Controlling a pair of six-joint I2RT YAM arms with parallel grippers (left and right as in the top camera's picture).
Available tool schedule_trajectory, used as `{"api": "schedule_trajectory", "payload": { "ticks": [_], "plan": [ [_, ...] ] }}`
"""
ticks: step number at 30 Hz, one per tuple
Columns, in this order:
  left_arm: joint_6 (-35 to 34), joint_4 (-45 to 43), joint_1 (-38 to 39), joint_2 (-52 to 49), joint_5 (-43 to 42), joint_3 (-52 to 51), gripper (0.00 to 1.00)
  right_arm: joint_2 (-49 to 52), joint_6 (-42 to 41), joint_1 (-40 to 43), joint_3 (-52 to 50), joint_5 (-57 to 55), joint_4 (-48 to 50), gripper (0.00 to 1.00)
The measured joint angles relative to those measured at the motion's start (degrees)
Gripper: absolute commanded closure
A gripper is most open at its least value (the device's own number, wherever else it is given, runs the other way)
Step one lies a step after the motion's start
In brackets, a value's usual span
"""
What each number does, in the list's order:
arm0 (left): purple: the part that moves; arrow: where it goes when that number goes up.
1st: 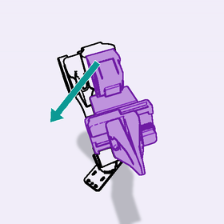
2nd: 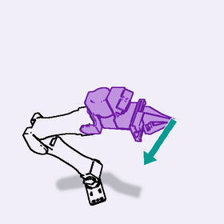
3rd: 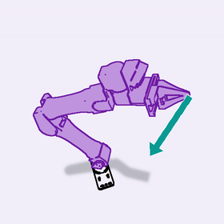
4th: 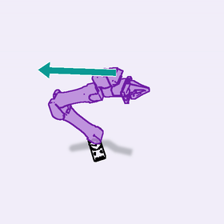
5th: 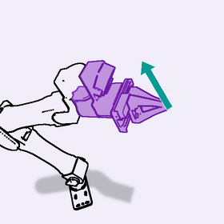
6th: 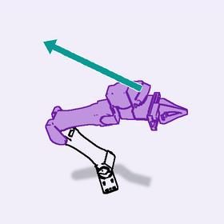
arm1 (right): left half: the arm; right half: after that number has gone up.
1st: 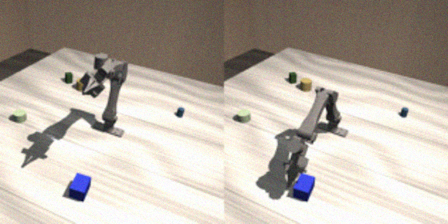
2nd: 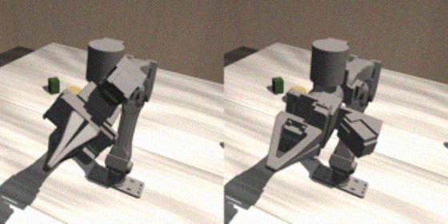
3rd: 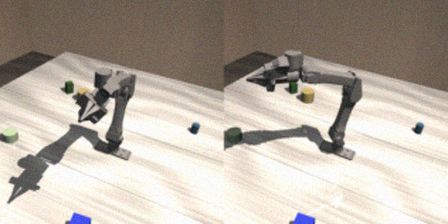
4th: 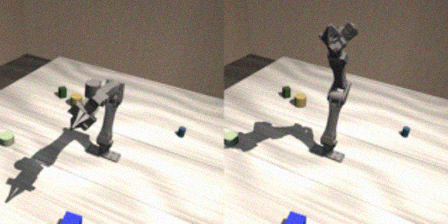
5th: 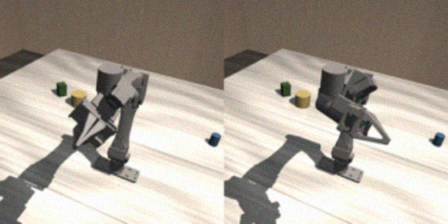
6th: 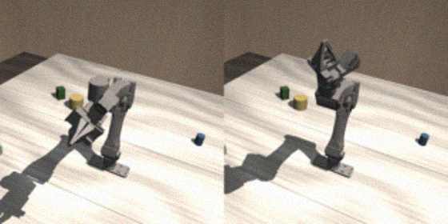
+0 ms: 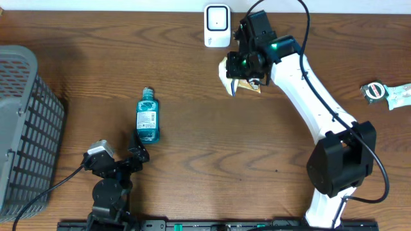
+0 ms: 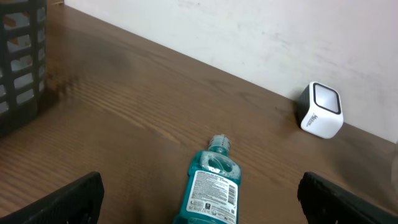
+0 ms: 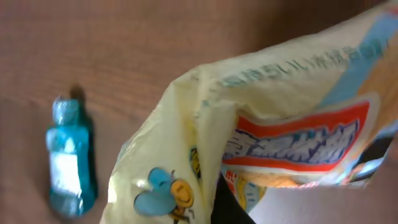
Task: Scan the item barcode
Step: 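Raise the yellow snack bag up to the white scanner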
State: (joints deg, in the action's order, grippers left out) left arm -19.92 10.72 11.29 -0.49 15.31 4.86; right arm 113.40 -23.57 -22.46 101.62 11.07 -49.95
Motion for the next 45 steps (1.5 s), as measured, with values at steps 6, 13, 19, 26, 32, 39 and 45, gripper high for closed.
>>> {"api": "schedule_trajectory", "payload": {
  "ticks": [6, 13, 19, 26, 32, 39, 45],
  "plan": [
    [0.0, 0.02, 0.0, 0.0, 0.0, 0.0, 0.02, 0.52, -0.85, -1.16, 0.0, -14.23, 11.02, 0.99],
    [0.0, 0.02, 0.0, 0.0, 0.0, 0.0, 0.03, 1.29, 1.38, -1.38, 0.0, -22.49, 24.55, 0.99],
    [0.0, 0.02, 0.0, 0.0, -0.02, 0.0, 0.02, 4.94, 6.62, -1.88, 0.0, -26.4, 35.71, 0.99],
    [0.0, 0.0, 0.0, 0.0, -0.02, 0.0, 0.02, 12.81, 16.44, -2.6, 2.99, -30.93, 45.07, 0.99],
    [0.0, 0.02, 0.0, 0.0, -0.02, 0.0, 0.02, 24.7, 28.65, -3.76, 16.57, -36.3, 45.22, 0.99],
    [0.0, 0.02, 0.0, 0.0, 0.0, 0.0, 0.02, 34.27, 42.97, -7.15, 28.33, -44.02, 46.56, 0.99],
    [0.0, 0.0, 0.0, 0.0, 0.0, 0.0, 0.02, 35.74, 49.55, -8.72, 29.18, -50.84, 48.98, 0.99]
  ]
}}
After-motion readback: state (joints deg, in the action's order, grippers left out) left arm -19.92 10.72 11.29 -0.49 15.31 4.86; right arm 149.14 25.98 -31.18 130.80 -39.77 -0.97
